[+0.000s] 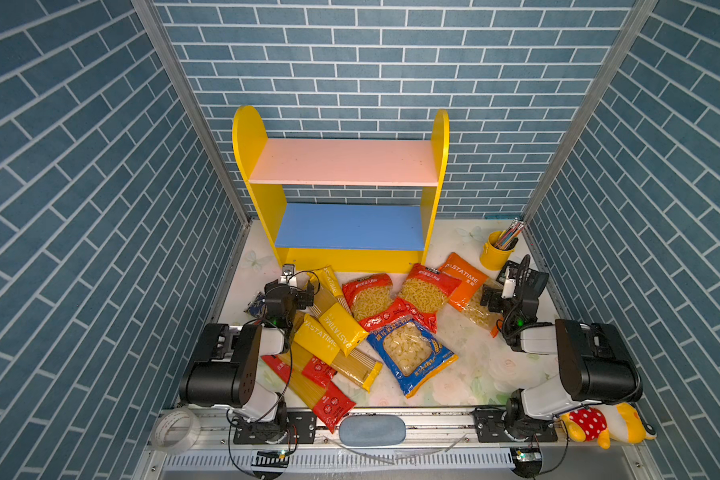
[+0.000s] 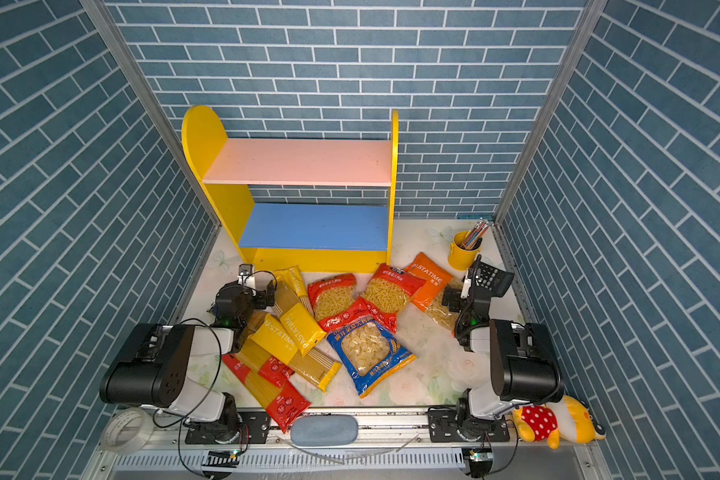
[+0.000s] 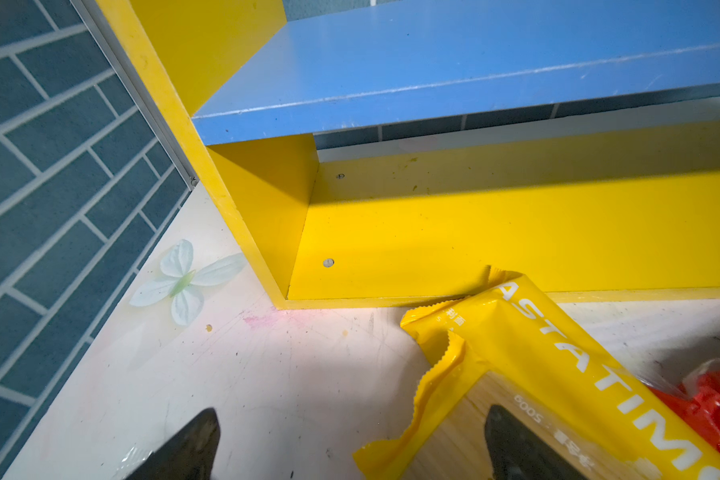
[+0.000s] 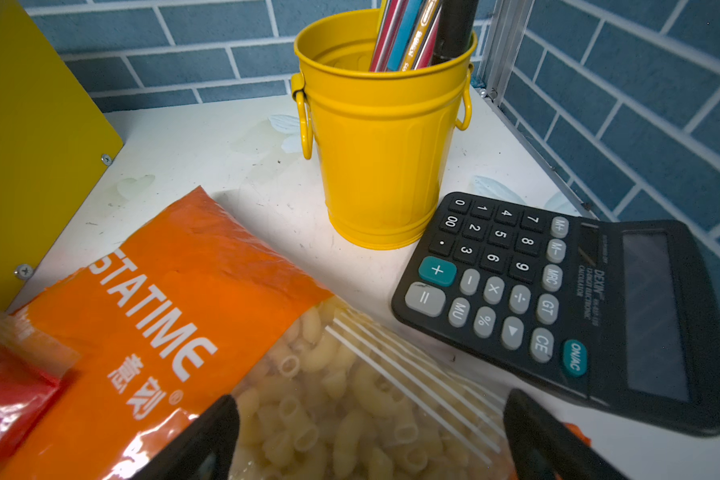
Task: Place and organize the pasta boxes and bags onto the shelf
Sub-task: 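Reach both grippers down to a yellow PASTATIME spaghetti pack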
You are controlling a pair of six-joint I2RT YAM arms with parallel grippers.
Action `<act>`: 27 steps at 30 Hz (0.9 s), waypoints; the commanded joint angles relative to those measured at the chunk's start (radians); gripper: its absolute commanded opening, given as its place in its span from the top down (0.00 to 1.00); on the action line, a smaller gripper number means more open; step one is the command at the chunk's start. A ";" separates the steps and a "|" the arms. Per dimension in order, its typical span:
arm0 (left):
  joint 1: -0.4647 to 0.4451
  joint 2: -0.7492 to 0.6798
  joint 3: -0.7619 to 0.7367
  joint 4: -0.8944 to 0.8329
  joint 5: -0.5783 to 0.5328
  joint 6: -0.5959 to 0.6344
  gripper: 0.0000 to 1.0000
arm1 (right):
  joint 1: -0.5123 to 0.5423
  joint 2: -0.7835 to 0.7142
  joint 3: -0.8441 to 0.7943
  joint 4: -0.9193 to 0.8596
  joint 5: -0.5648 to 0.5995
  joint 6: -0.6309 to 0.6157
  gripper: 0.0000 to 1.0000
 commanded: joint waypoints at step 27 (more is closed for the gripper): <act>-0.113 -0.664 0.202 -1.034 -0.355 -0.734 0.00 | 0.068 -0.404 0.330 -0.974 -0.155 0.623 0.23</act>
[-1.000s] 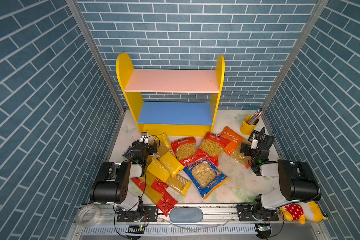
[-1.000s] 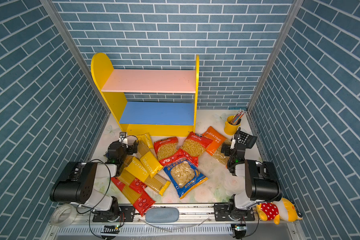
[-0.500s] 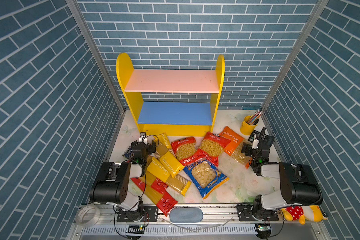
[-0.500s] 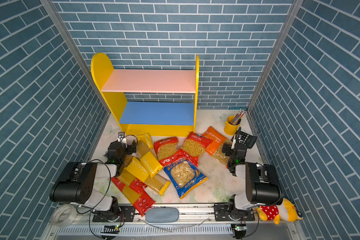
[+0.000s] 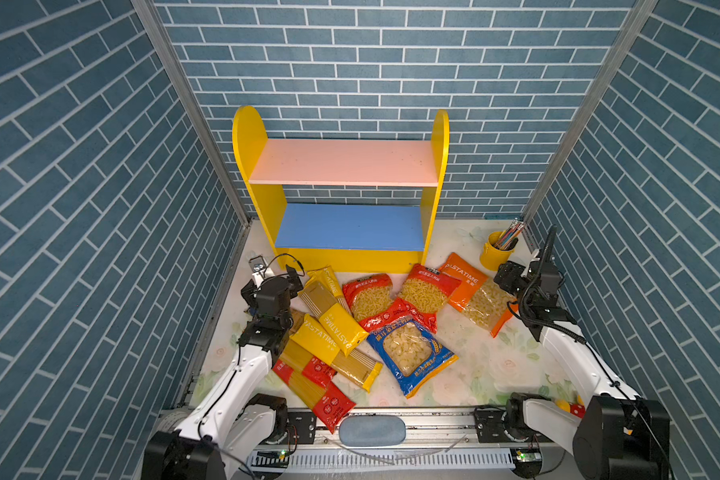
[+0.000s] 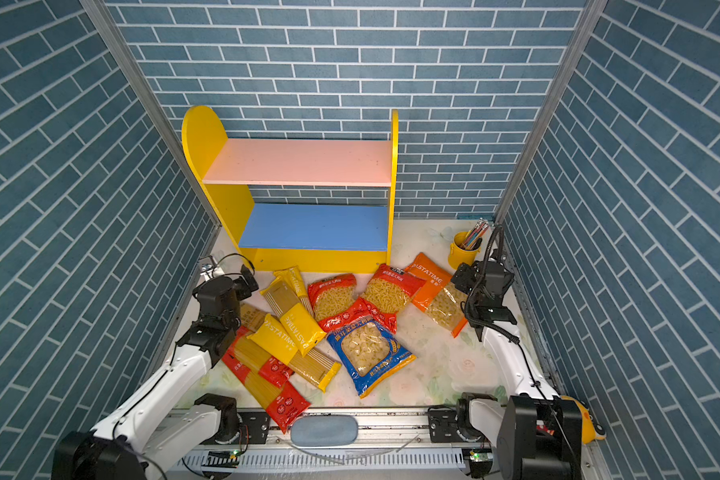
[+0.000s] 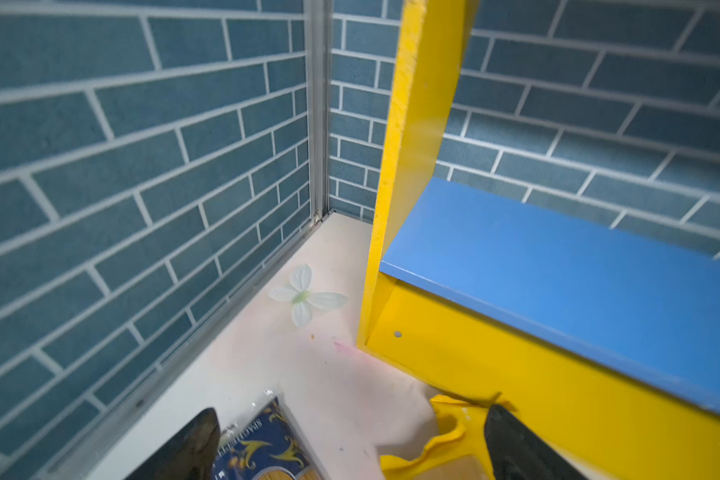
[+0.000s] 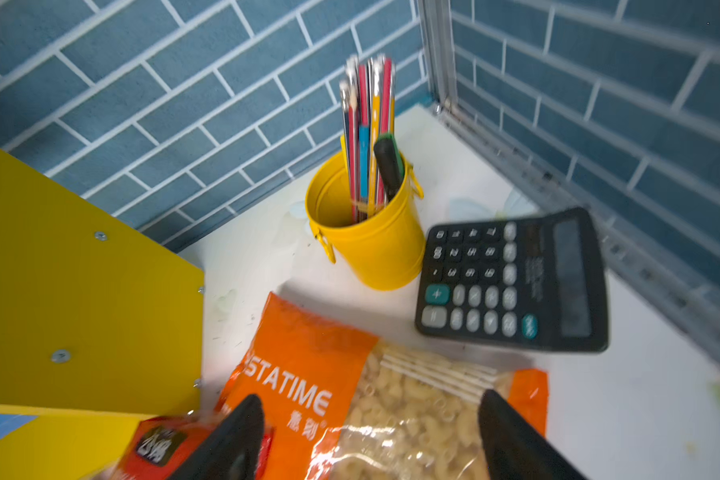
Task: Place and organize the pasta boxes and bags onto the shelf
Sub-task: 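Reach both grippers down to a yellow PASTATIME spaghetti pack, then grasp the yellow spaghetti pack with both grippers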
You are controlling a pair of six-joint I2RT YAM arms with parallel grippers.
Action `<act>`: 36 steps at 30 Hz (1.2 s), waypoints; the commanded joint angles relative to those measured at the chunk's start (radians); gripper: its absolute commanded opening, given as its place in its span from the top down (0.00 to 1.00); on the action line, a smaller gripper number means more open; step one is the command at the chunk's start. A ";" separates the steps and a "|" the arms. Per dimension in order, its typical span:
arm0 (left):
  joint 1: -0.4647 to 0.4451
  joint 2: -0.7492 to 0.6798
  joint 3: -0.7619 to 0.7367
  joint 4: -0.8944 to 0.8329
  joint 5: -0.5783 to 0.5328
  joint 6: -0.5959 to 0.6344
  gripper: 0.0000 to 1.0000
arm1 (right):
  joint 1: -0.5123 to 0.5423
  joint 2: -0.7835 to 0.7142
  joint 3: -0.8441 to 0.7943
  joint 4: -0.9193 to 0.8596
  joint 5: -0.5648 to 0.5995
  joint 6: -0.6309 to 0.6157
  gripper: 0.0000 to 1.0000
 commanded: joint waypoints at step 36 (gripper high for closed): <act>-0.166 -0.041 -0.047 -0.560 0.555 -0.465 0.55 | 0.945 1.053 1.129 -0.681 -0.404 -0.037 0.31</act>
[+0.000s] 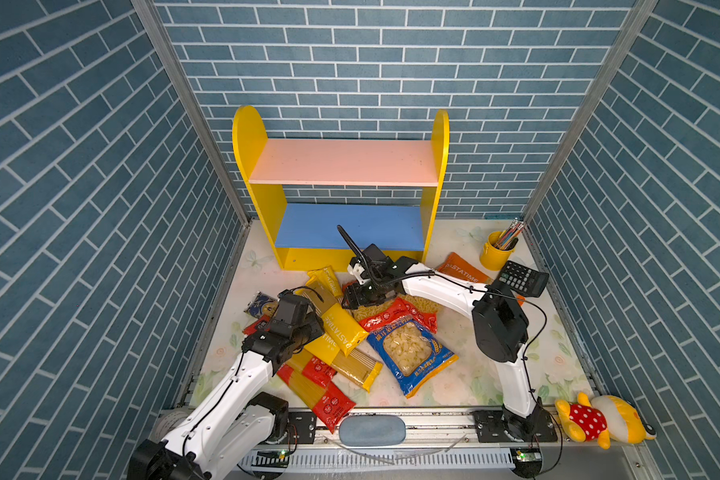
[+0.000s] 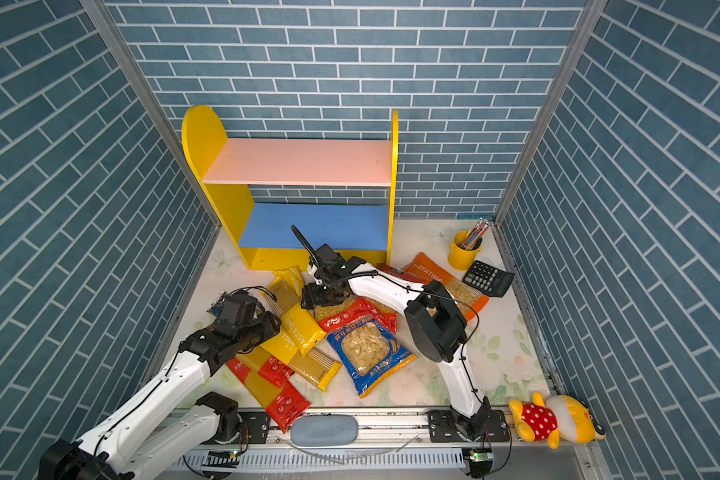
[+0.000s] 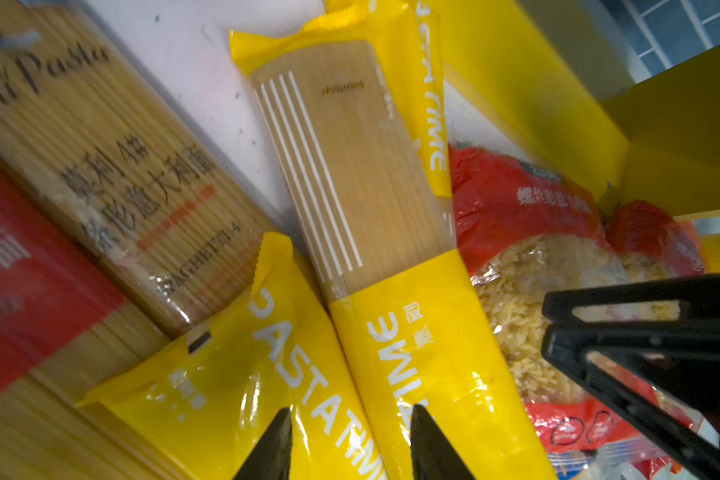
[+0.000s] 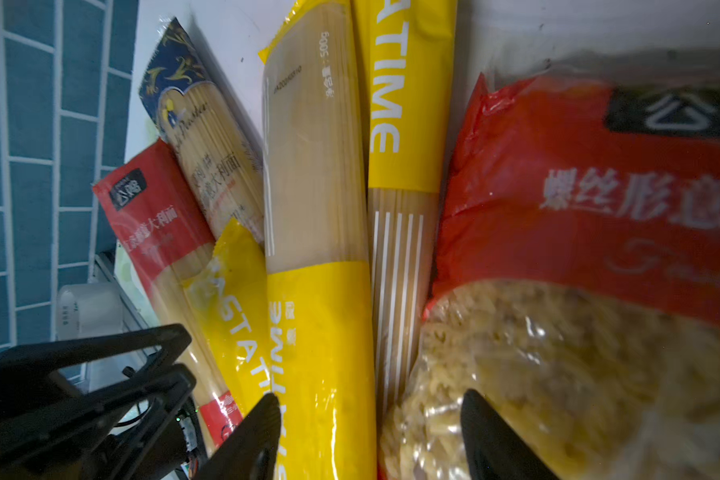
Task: Place and organize the pasta boxes and bags onto the shelf
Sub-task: 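Grasp the yellow spaghetti pack with both grippers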
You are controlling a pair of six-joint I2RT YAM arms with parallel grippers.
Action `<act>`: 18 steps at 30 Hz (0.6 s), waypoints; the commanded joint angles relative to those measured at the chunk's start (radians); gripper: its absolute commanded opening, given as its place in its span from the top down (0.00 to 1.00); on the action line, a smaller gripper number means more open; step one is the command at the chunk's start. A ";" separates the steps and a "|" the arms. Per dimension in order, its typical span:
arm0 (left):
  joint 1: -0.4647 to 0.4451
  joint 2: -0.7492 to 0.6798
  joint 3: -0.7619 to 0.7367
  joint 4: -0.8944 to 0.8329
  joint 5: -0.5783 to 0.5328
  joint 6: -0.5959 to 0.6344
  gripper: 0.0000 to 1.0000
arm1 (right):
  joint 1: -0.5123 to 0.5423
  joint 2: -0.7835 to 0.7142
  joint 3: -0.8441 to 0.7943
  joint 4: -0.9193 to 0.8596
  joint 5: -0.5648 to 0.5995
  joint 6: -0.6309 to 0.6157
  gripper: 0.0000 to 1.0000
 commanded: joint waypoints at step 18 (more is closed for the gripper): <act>0.087 0.016 -0.166 0.224 0.128 -0.102 0.82 | 0.065 0.148 0.047 0.010 -0.300 0.042 0.52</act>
